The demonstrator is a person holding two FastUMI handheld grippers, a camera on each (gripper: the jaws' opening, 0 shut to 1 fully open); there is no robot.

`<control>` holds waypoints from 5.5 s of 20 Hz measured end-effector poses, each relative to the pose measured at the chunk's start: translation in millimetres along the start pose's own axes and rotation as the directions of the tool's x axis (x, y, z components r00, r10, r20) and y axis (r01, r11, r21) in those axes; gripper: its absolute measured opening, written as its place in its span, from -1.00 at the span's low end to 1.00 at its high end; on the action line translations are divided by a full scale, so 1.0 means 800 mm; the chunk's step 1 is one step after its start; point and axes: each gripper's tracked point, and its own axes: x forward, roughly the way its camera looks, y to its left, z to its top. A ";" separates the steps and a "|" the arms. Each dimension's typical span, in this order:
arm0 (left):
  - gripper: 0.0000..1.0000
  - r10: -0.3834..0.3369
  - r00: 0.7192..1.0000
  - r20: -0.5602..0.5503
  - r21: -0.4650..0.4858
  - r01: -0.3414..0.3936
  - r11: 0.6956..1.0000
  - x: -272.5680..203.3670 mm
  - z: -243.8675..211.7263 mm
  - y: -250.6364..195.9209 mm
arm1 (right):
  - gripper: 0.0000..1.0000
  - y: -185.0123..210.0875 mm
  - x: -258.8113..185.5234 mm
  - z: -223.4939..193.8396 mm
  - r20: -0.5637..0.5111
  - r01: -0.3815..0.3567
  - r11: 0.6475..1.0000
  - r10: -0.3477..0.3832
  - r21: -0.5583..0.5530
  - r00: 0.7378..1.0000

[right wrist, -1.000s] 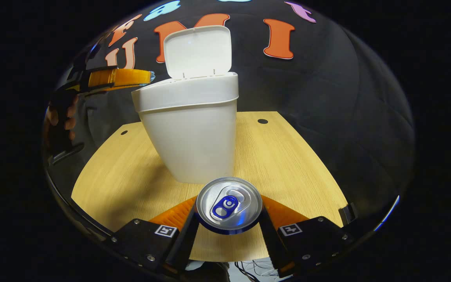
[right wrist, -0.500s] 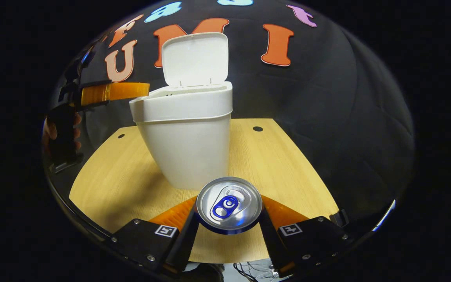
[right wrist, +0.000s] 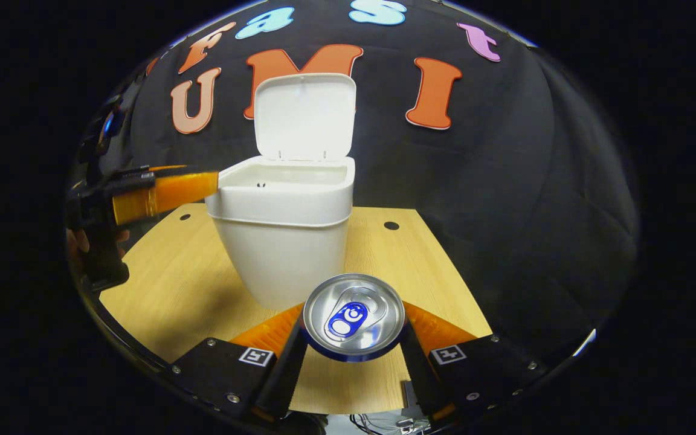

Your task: Press the lid of the desktop garbage bin to open it, pick up the crumpled paper on the desktop and throw it into the bin, then pick up the pop can on the desktop and drop it into the bin, and finally close the garbage bin lid.

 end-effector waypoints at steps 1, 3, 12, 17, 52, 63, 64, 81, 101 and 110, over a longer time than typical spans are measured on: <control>0.84 0.005 1.000 -0.008 0.001 -0.005 1.000 -0.003 -0.005 0.002 | 0.59 -0.008 -0.003 0.012 0.009 -0.003 1.000 0.003 0.002 1.000; 0.84 0.022 0.999 -0.025 0.001 -0.022 1.000 -0.008 -0.014 0.012 | 0.59 -0.013 -0.011 0.034 0.032 0.003 1.000 -0.002 -0.006 0.999; 0.80 0.112 0.993 -0.028 -0.001 -0.112 0.994 -0.035 -0.029 0.040 | 0.59 -0.032 -0.027 0.143 0.183 -0.007 0.998 0.019 -0.069 0.983; 0.80 0.186 0.982 -0.025 -0.004 -0.186 0.983 -0.045 -0.031 0.057 | 0.60 -0.025 -0.019 0.192 0.252 -0.049 0.993 0.074 -0.105 0.965; 0.80 0.411 0.910 -0.052 -0.012 -0.412 0.911 -0.092 -0.054 0.142 | 0.63 0.055 0.097 0.158 0.084 -0.229 0.951 0.250 -0.208 0.965; 0.80 0.370 0.928 -0.040 -0.024 -0.372 0.928 -0.096 -0.057 0.186 | 0.67 0.056 0.080 0.224 0.178 -0.118 0.982 0.143 -0.147 0.974; 0.80 0.374 0.926 -0.041 -0.030 -0.376 0.926 -0.099 -0.060 0.191 | 0.67 0.058 0.078 0.239 0.198 -0.112 0.983 0.141 -0.148 0.970; 0.83 0.513 0.858 -0.023 -0.048 -0.513 0.857 -0.166 -0.072 0.267 | 0.69 0.095 0.070 0.470 0.434 -0.002 0.966 0.117 -0.257 0.893; 0.83 0.581 0.814 -0.022 -0.011 -0.581 0.814 -0.199 -0.076 0.306 | 0.56 0.120 0.091 0.425 0.378 -0.072 0.972 0.154 -0.224 0.913; 0.86 0.503 0.864 -0.015 0.027 -0.503 0.864 -0.165 -0.063 0.276 | 0.60 0.136 0.097 0.323 0.247 -0.133 0.970 0.183 -0.205 0.952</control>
